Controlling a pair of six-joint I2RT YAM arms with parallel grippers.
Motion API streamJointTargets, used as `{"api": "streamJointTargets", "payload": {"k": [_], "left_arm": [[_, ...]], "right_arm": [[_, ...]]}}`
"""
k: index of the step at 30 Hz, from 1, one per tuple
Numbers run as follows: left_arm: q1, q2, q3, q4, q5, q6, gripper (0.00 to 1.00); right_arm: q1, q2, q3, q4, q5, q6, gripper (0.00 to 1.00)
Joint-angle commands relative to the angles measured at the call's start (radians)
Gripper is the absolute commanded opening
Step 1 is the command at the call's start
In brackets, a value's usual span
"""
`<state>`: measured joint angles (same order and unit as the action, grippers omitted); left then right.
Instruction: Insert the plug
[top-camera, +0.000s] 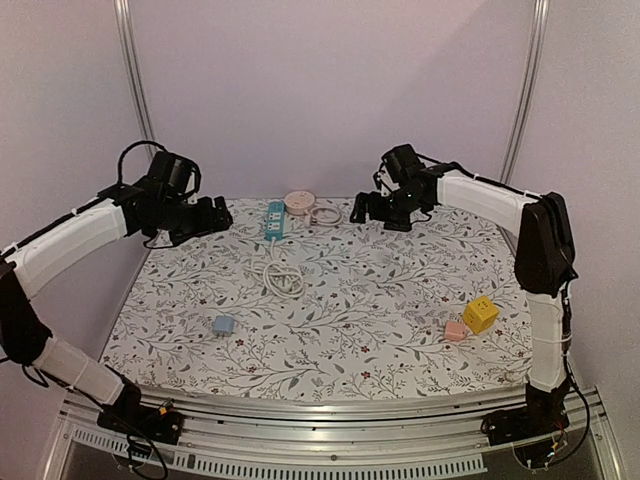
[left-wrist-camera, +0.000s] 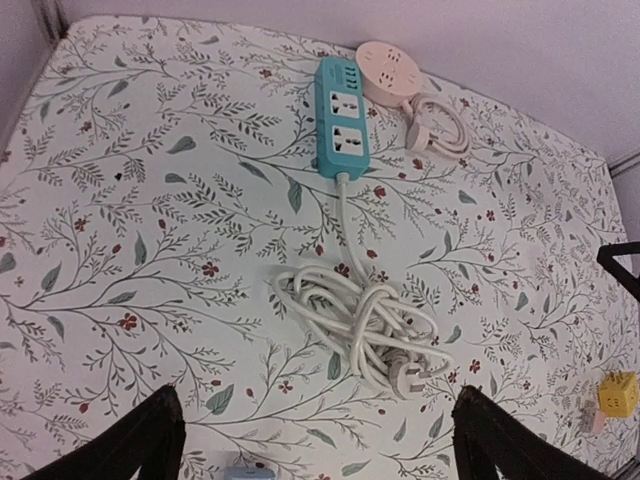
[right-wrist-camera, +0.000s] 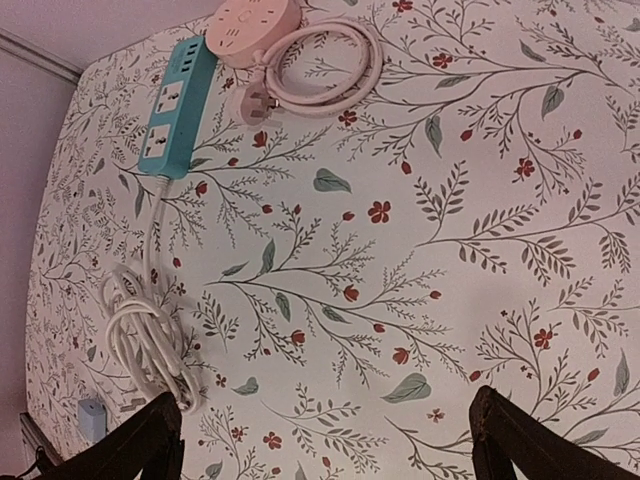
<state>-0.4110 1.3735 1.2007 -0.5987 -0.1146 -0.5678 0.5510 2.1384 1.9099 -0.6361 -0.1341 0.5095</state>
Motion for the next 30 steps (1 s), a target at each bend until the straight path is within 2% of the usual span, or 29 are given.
{"api": "streamJointTargets", "payload": {"k": [1,4,10,18,24,30], "left_arm": [[-0.059,0.165,0.139,0.062,-0.039,0.051,0.92],[-0.091,0.296,0.267,0.083,-0.026,0.095,0.89],[-0.126,0.618,0.574,0.015,-0.008,0.157,0.84],[-0.168,0.996,1.025,-0.105,-0.015,0.211,0.78],[-0.170,1.147,1.180,-0.099,-0.015,0.185,0.77],[-0.169,1.297,1.338,-0.054,0.035,0.092,0.77]], "right_arm": [[-0.002,-0.077,-0.097,-0.046,0.044,-0.008,0.99],[-0.003,-0.154,-0.178,-0.061,0.080,-0.004,0.99],[-0.002,-0.295,-0.327,-0.092,0.125,0.018,0.99],[-0.002,-0.324,-0.379,-0.120,0.113,0.014,0.99],[-0.003,-0.309,-0.392,-0.158,0.066,-0.018,0.99],[-0.003,-0.287,-0.393,-0.151,0.004,-0.031,0.99]]}}
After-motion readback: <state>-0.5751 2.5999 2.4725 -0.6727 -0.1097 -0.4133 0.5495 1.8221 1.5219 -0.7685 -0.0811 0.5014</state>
